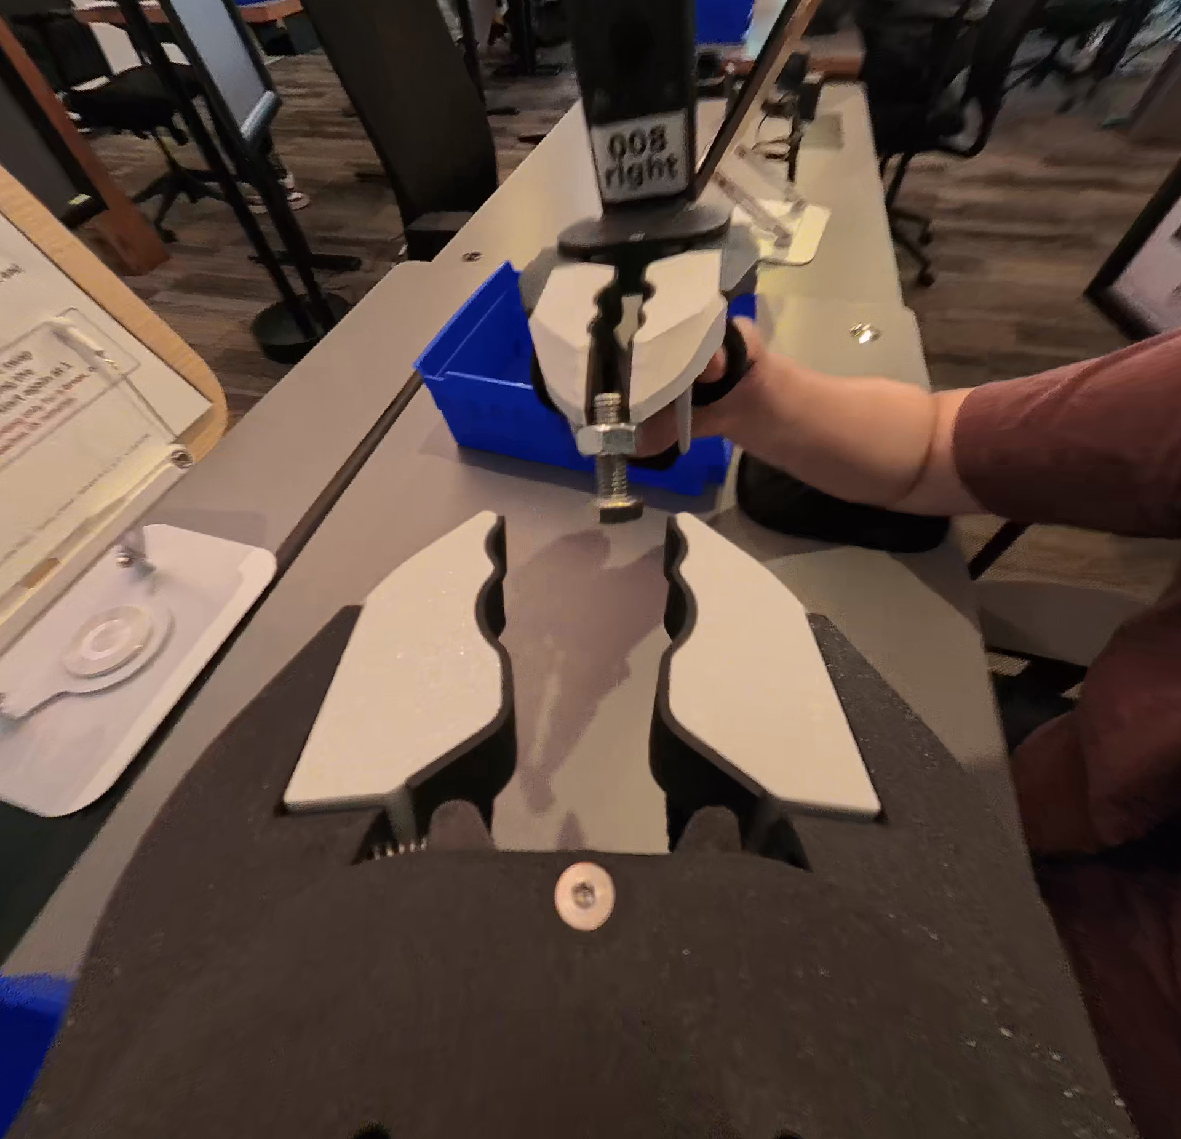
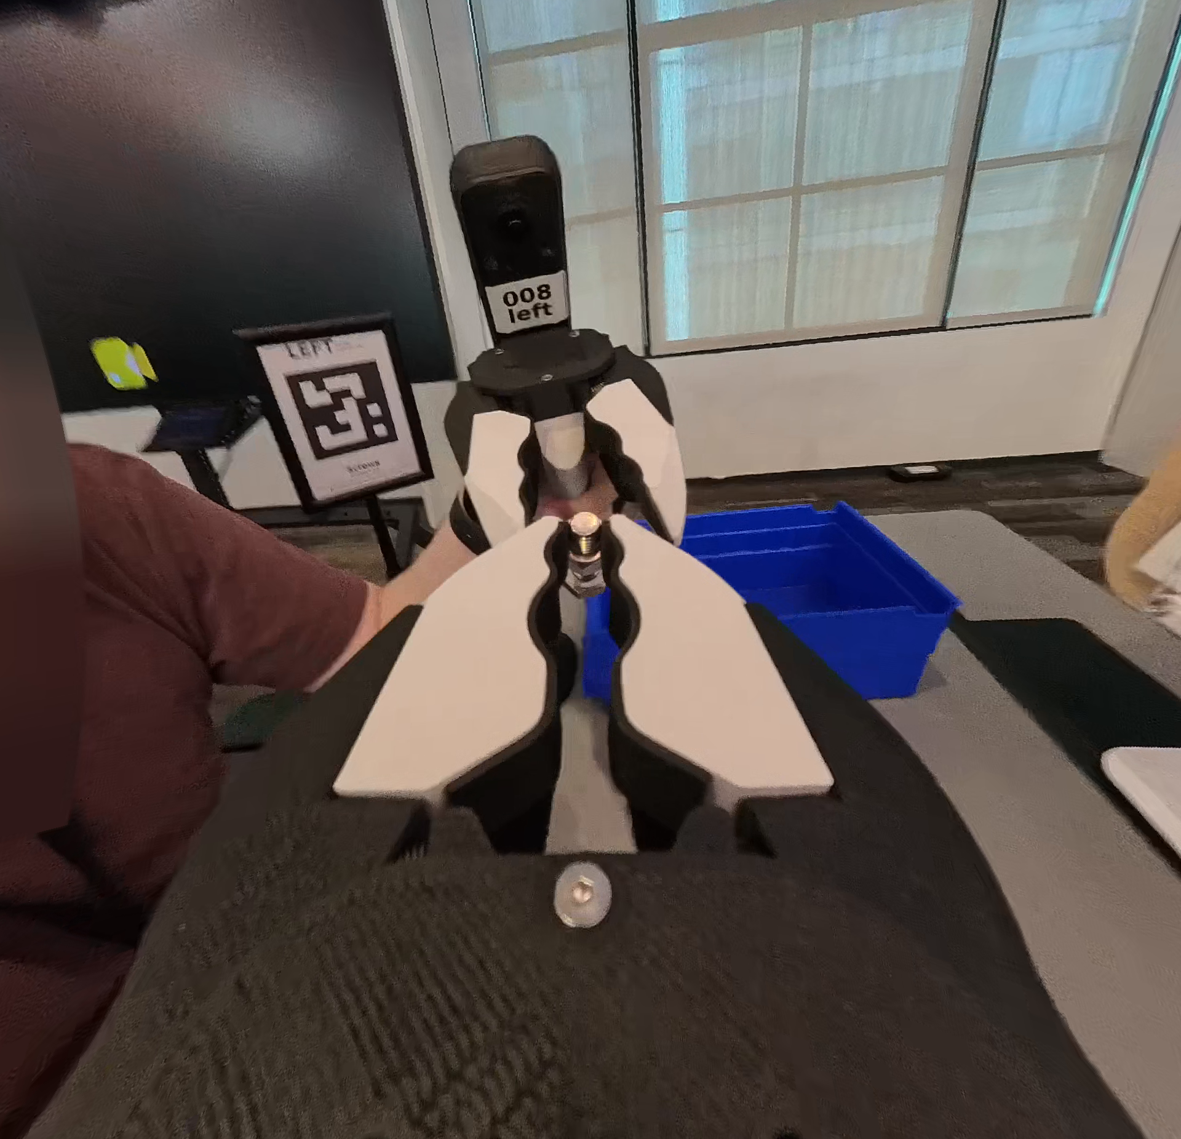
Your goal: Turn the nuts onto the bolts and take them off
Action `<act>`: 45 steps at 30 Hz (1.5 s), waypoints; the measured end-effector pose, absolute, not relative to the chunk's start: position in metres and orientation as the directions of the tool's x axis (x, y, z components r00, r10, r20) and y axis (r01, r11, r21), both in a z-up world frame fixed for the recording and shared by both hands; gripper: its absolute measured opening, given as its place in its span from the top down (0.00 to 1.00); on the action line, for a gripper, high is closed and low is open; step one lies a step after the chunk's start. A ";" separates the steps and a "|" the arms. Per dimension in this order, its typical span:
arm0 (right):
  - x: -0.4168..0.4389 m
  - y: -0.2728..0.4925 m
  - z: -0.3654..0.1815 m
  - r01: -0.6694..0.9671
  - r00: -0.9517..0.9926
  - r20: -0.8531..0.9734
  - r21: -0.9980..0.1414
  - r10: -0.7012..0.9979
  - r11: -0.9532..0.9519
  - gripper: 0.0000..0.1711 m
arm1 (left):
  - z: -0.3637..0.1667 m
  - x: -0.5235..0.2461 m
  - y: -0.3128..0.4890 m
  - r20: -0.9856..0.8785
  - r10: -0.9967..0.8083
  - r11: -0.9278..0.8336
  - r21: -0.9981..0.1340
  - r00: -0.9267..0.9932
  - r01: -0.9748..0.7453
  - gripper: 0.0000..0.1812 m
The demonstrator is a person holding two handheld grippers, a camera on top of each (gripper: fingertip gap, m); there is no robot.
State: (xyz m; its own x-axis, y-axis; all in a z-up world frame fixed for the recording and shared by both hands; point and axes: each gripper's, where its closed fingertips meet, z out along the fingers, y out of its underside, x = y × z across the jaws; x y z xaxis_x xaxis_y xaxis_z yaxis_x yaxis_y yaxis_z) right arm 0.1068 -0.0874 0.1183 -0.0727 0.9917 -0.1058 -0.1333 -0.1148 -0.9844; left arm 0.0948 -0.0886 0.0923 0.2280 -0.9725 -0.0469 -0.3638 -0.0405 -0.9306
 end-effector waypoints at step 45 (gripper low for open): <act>0.115 -0.132 0.111 -0.030 -0.200 0.233 -0.972 0.952 0.232 0.94 | 0.058 0.143 -0.124 -0.177 -0.984 0.155 -0.882 0.007 -0.445 0.93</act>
